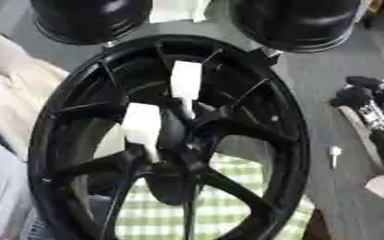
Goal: Pull the pin out of the wheel hub.
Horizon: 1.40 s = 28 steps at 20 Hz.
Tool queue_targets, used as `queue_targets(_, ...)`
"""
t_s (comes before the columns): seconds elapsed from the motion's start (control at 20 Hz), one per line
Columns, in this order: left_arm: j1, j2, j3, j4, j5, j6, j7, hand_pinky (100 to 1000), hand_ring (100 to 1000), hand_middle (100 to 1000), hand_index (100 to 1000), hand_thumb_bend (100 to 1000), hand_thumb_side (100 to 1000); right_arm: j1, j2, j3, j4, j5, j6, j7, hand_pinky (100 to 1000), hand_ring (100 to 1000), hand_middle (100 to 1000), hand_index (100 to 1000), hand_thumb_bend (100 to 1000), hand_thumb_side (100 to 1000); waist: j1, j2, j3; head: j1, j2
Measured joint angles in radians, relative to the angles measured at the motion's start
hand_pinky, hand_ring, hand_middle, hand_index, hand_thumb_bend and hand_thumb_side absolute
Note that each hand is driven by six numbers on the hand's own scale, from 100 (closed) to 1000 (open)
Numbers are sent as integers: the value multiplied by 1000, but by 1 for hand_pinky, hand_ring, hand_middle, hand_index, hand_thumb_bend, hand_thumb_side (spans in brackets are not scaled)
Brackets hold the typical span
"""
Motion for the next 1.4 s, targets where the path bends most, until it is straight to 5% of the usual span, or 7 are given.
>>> queue_targets(0.3,-11,30,-4,0,-7,5,-5,620,655,518,659,664,528,1,1,0,-1,9,3,-1,969,684,614,772,337,443,14,0,-1,-4,21)
queue_targets(0.6,-61,154,-62,0,-75,52,-63,633,659,522,673,680,536,14,-4,0,-1,17,3,-2,968,684,613,772,337,443,33,-4,-4,-14,64)
queue_targets(1.1,-235,412,-297,12,-205,194,-221,739,735,613,766,680,559,52,-43,0,-1,36,-2,-5,967,680,611,770,336,444,56,-21,4,-47,81)
queue_targets(1.4,-387,574,-459,39,-243,195,-322,771,748,633,784,668,550,62,-51,0,-1,37,-5,-9,966,680,610,770,337,445,59,-31,8,-58,99)
